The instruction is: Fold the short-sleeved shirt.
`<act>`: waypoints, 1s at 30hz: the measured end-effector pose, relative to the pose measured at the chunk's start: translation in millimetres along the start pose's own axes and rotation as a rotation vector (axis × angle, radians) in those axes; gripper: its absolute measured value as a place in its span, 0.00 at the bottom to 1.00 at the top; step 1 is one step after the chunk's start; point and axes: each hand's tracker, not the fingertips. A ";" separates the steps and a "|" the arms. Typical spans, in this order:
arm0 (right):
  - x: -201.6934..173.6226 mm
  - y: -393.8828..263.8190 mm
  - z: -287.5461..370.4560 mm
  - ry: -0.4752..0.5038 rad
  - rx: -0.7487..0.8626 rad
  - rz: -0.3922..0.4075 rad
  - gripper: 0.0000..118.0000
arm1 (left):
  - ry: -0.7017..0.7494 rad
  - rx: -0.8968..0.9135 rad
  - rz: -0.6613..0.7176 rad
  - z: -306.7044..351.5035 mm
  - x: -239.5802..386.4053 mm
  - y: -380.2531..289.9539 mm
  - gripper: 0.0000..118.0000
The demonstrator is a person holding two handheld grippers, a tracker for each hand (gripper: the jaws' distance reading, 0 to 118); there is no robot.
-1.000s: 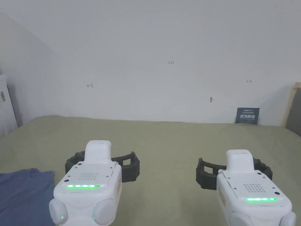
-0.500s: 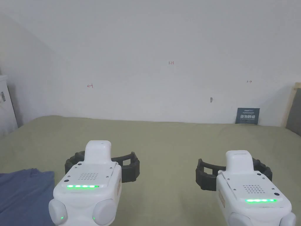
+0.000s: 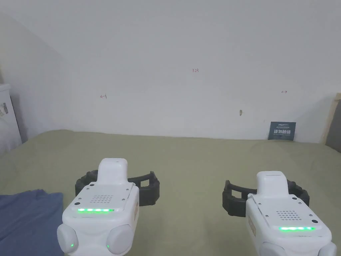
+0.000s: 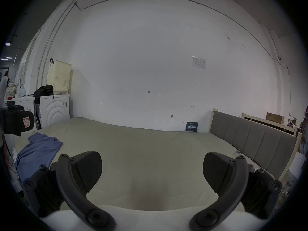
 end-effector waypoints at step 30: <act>-0.8 -0.4 2.8 -0.001 0.018 0.005 1.00 | 0.004 -0.005 -0.004 -2.3 -1.2 -5.0 1.00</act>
